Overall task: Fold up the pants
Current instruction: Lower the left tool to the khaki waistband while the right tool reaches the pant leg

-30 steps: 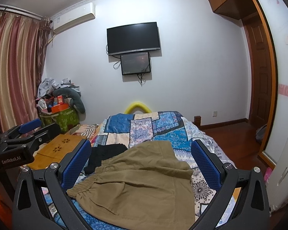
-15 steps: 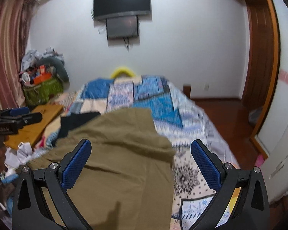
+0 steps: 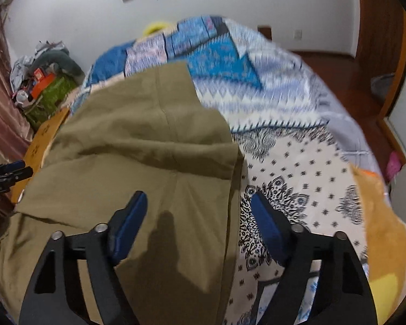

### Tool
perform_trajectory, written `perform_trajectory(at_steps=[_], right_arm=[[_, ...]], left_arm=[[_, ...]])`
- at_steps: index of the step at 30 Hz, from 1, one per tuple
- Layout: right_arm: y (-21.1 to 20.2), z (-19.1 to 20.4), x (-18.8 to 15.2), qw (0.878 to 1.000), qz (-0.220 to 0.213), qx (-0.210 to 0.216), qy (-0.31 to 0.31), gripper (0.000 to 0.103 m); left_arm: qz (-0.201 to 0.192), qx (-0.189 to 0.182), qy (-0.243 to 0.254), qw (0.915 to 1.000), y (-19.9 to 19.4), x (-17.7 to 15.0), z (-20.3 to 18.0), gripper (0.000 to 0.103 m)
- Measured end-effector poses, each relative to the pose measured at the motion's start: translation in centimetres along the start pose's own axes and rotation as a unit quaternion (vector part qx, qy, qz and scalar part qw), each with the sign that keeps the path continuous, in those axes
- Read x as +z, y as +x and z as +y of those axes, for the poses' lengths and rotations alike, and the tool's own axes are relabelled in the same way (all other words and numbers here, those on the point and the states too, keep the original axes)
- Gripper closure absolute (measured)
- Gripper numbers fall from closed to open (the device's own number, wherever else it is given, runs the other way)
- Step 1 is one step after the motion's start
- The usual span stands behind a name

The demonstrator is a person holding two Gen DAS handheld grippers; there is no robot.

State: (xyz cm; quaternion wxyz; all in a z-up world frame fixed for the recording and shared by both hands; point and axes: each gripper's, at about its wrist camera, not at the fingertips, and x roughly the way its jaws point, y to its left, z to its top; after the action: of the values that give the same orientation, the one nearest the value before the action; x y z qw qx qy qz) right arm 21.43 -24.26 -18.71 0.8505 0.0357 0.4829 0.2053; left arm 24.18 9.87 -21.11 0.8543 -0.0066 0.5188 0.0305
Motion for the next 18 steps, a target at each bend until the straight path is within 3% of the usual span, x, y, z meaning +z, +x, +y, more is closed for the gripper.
perform_trajectory(at_steps=[4, 7, 9, 11, 13, 15, 16, 18], right_arm=[[2.5, -1.0, 0.1, 0.998, 0.056, 0.036, 0.024, 0.035], [2.9, -1.6, -0.2, 0.995, 0.061, 0.063, 0.046, 0.036], [2.5, -1.6, -0.3, 0.994, 0.060, 0.072, 0.047, 0.045], [2.3, -1.3, -0.5, 0.995, 0.055, 0.069, 0.041, 0.061], [2.0, -0.7, -0.8, 0.996, 0.050, 0.066, 0.031, 0.067], [1.5, 0.1, -1.1, 0.998, 0.045, 0.045, 0.011, 0.081], [1.5, 0.4, -1.3, 0.999, 0.046, 0.026, -0.003, 0.094], [1.8, 0.3, -1.2, 0.999, 0.042, 0.017, -0.017, 0.095]], left_arm=[[0.024, -0.023, -0.001, 0.9995, 1.1, -0.4, -0.2, 0.035], [0.018, -0.025, -0.002, 0.9995, 1.3, -0.7, -0.3, 0.035], [0.015, -0.030, 0.001, 0.9995, 1.3, -0.7, -0.5, 0.040], [0.012, -0.038, -0.001, 0.9992, 1.3, -0.7, -0.5, 0.046], [0.010, -0.032, -0.001, 0.9994, 1.5, -0.7, -0.6, 0.047], [0.006, -0.025, -0.003, 0.9997, 1.6, -0.7, -0.6, 0.047], [0.006, -0.020, -0.003, 0.9998, 1.6, -0.7, -0.5, 0.047], [0.005, -0.014, -0.005, 0.9999, 1.5, -0.7, -0.4, 0.047]])
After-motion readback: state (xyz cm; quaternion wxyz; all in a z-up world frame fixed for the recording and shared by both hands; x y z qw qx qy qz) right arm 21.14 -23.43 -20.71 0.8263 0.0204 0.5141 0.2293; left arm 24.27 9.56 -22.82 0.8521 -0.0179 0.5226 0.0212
